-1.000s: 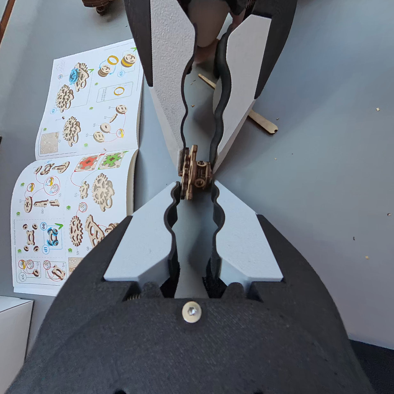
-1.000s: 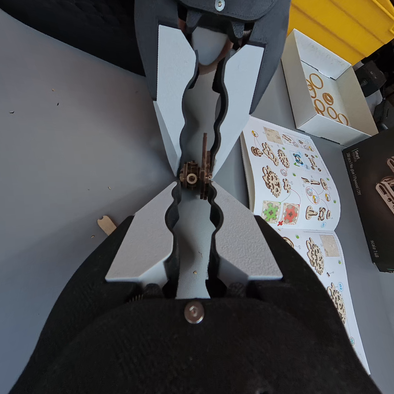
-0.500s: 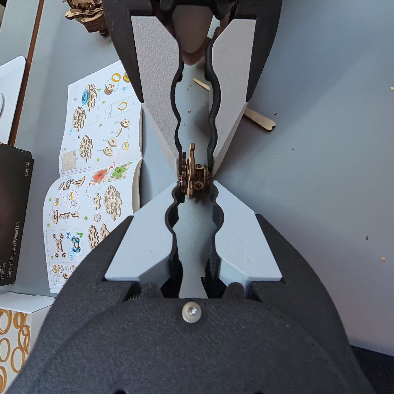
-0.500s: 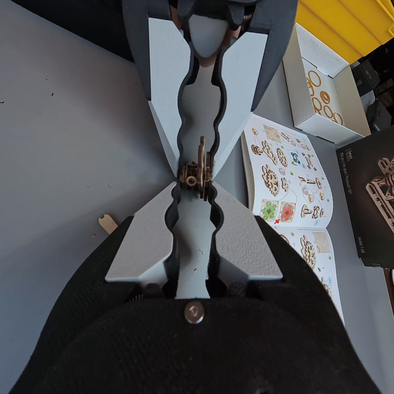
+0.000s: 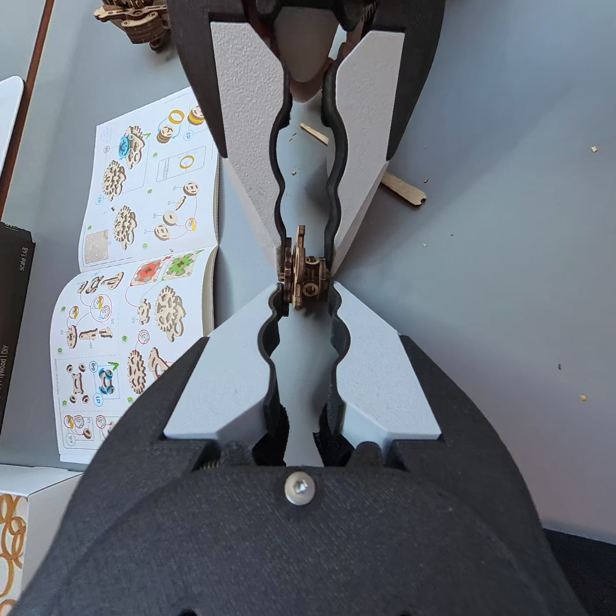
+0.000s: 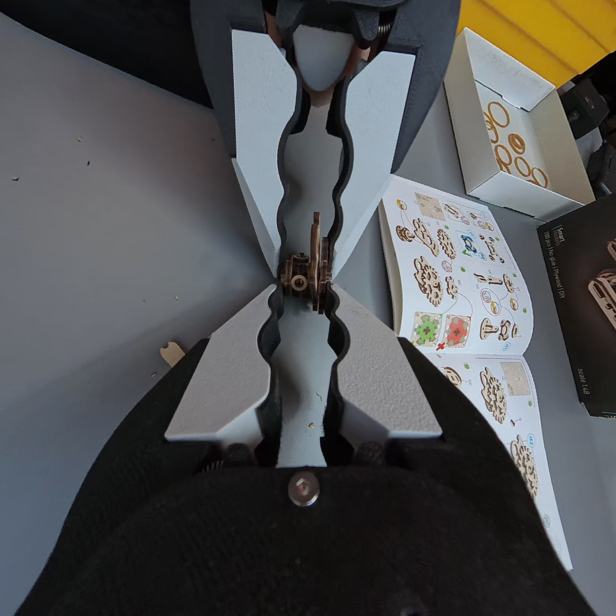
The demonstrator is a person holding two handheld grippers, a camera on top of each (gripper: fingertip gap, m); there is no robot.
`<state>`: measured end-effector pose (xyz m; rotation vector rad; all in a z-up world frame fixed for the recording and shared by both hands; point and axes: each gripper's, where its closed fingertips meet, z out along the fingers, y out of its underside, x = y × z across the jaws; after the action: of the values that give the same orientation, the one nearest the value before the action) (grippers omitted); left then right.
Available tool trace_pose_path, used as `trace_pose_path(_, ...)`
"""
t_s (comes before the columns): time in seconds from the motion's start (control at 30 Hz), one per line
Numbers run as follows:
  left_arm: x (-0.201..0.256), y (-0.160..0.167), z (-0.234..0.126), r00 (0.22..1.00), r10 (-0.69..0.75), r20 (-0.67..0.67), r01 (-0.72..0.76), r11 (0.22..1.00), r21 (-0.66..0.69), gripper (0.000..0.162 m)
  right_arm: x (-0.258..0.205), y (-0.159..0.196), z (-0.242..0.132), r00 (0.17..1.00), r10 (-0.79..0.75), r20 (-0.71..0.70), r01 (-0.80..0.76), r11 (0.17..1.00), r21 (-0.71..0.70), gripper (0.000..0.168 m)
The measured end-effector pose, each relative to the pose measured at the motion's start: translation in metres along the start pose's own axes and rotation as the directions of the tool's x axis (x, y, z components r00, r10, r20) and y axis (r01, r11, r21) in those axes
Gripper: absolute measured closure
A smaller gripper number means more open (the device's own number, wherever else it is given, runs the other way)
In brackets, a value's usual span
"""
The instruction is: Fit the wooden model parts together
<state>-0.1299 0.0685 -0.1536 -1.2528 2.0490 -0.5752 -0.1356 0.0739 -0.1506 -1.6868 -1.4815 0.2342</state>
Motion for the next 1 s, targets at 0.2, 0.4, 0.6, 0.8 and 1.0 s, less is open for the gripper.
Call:
trace_pose_path(0.2,0.001,-0.003,-0.001,0.991,-0.11,-0.075,0.116,0.991,0.067,0.137,0.0,-0.001,-0.003,0.991,0.107,0.081,-0.114,0.991,0.075,0.144)
trace_pose_path(0.4,-0.003,0.0,-0.002,0.986,-0.149,-0.079,0.154,0.986,0.068,0.136,0.003,-0.001,-0.003,0.995,0.076,0.058,-0.08,0.994,0.075,0.145)
trace_pose_path(0.6,-0.009,0.001,-0.01,0.962,-0.252,-0.103,0.261,0.962,0.084,0.133,0.011,0.005,-0.003,0.961,-0.234,-0.147,0.229,0.972,-0.049,0.144)
trace_pose_path(0.8,-0.007,-0.005,-0.018,0.89,-0.383,-0.248,0.42,0.9,0.116,0.135,0.02,0.011,-0.017,0.941,-0.276,-0.194,0.266,0.961,-0.077,0.135)
trace_pose_path(1.0,-0.005,0.0,-0.015,0.875,-0.411,-0.255,0.441,0.895,0.07,0.135,0.018,0.017,-0.043,0.995,-0.079,-0.065,0.079,0.997,-0.014,0.141)
